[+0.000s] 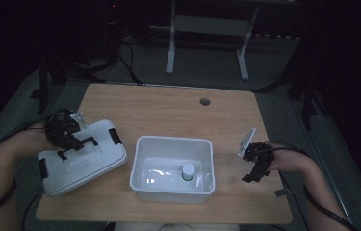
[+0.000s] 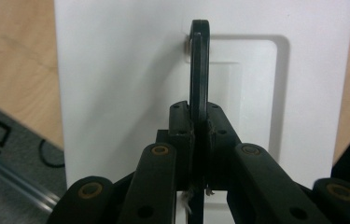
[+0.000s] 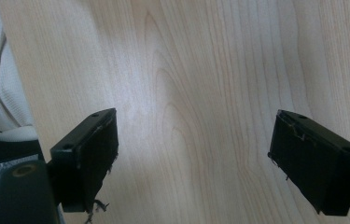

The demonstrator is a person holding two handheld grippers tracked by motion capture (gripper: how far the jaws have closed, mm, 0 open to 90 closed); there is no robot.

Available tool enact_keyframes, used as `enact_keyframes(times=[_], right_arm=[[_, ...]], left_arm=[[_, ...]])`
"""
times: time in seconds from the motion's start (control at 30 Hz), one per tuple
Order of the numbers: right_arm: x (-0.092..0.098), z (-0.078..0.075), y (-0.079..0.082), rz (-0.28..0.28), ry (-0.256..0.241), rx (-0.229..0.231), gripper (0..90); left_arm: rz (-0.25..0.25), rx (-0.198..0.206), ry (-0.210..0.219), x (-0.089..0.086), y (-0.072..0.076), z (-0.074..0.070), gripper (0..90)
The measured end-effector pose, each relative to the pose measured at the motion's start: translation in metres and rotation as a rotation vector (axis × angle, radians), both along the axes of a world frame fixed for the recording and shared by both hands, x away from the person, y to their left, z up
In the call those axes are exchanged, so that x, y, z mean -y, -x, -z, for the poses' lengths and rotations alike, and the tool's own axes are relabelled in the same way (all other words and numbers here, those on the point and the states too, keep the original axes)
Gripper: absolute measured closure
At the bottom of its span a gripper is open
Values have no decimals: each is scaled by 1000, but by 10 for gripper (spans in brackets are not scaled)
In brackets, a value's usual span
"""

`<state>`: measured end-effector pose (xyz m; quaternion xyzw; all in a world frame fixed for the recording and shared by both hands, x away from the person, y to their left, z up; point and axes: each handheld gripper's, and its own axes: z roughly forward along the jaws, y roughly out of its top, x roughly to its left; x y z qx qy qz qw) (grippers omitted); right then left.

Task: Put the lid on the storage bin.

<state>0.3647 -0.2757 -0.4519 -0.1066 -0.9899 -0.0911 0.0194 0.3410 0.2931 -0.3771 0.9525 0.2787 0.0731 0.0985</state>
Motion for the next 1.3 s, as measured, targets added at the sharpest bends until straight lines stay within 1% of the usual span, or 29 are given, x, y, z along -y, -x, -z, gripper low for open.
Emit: enact_keyframes(times=[0.03,0.07,0.1,0.13,0.17,0.2,0.27,0.33,0.37,0.43,0.47,0.5,0.53,0.63,0.67,0.77,0.8,0.87,0.9,0.93,1.0,1.07,1.1,1.13,1.3], right_arm=[[0,-1,0,0,-2,0,151],[0,-1,1,1,-3,0,151],[-1,-2,1,-1,-2,2,151],[-1,-2,1,0,-4,1,151],[-1,-2,1,1,-8,-1,151],[-1,-2,1,0,-10,0,151],[-1,-1,1,2,-9,-3,151],[-2,-1,1,-1,1,-6,151],[-2,-1,2,0,0,-8,151],[-2,-1,2,2,-7,-9,151],[-2,-1,2,2,-6,-9,151],[-1,0,2,2,-7,-11,151],[-1,0,2,3,-7,-13,151],[0,2,2,8,-5,-14,151],[0,2,2,9,-5,-14,151],[0,4,2,9,-8,-19,151],[0,5,2,11,-8,-21,151],[0,6,2,13,-6,-21,151],[1,6,2,13,-7,-21,151],[1,6,2,15,-10,-22,151],[1,6,2,16,-13,-22,151],[2,7,2,18,-6,-20,151],[3,8,2,16,-3,-17,151],[3,9,2,22,-2,-19,151],[7,10,1,32,-12,-9,151]], left_arm=[[4,8,0,1,2,-7,837],[9,26,8,2,3,-14,837],[9,26,8,2,3,-14,837],[20,33,20,4,6,-24,837],[29,47,34,7,7,-31,837],[41,51,33,10,8,-35,837],[61,66,43,17,9,-43,837],[84,75,34,25,9,-48,837],[92,73,42,29,8,-50,837],[116,75,36,39,7,-51,837],[131,69,44,44,6,-52,837],[144,69,42,50,5,-53,837],[158,77,43,56,4,-53,837],[204,80,52,74,2,-54,836],[221,70,58,80,1,-54,837],[264,66,63,98,-2,-55,837],[276,72,59,104,-2,-55,837],[300,68,70,114,-4,-56,837],[306,71,77,119,-4,-57,837],[313,71,76,123,-4,-57,837],[338,66,81,133,-5,-58,837],[354,63,77,143,-6,-58,837],[354,63,77,143,-6,-58,837],[375,57,67,152,-7,-57,837],[420,46,66,172,-8,-56,836]])
